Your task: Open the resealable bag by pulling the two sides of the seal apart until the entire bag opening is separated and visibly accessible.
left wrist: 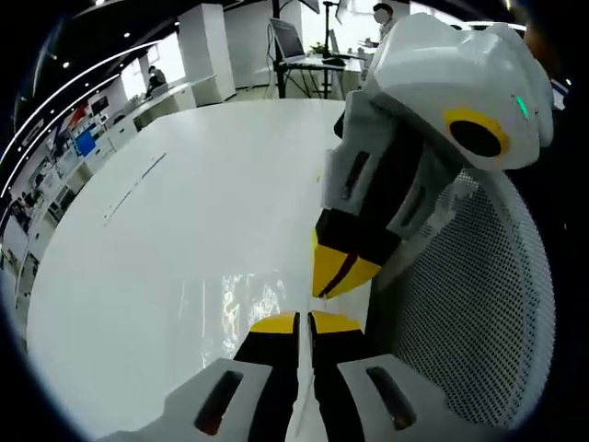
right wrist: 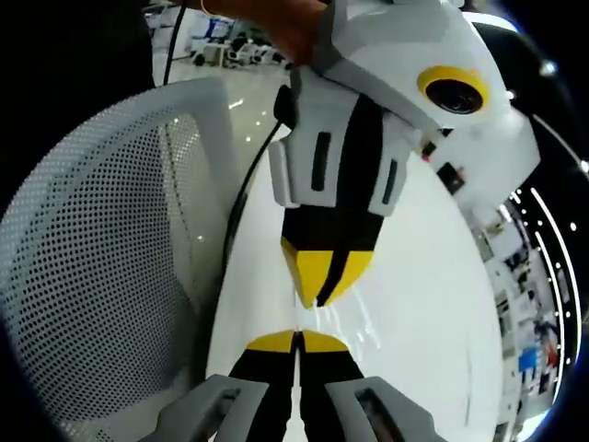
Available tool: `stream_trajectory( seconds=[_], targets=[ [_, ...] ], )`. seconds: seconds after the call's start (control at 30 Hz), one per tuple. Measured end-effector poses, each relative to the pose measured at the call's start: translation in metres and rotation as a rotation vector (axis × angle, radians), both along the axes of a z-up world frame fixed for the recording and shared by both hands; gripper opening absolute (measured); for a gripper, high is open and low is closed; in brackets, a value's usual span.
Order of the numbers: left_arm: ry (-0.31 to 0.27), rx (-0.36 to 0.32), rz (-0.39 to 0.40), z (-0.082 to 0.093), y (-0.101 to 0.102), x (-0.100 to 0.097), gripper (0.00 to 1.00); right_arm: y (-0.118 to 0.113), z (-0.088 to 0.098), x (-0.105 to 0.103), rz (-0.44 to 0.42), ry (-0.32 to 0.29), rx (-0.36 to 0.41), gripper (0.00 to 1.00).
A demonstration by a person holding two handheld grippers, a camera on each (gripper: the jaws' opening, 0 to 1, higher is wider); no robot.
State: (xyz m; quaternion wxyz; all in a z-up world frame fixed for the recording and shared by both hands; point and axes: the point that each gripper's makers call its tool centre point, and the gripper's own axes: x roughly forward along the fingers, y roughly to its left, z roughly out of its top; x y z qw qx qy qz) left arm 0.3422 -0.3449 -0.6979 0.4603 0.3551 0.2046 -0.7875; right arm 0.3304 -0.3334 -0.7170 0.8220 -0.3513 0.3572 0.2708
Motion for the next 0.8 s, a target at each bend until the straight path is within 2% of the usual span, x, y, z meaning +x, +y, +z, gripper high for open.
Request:
stream_trajectory(
  seconds=[0.5,0.7,0.77,0.8],
  targets=[
    [0.019,0.088,0.057,-0.016,0.013,0.006,0.00,0.008,0.002,0.002,0.040,-0.007,-0.013,0.00],
    [-0.018,0.014,0.114,-0.008,0.003,0.017,0.00,0.009,0.001,0.000,0.033,-0.003,-0.006,0.00],
    [-0.046,-0.028,0.131,0.000,-0.002,0.022,0.00,0.008,0.001,0.001,0.025,-0.005,-0.003,0.00],
    [-0.063,-0.073,0.139,0.007,-0.007,0.025,0.00,0.007,0.002,0.001,0.020,-0.008,-0.003,0.00]
  ],
)
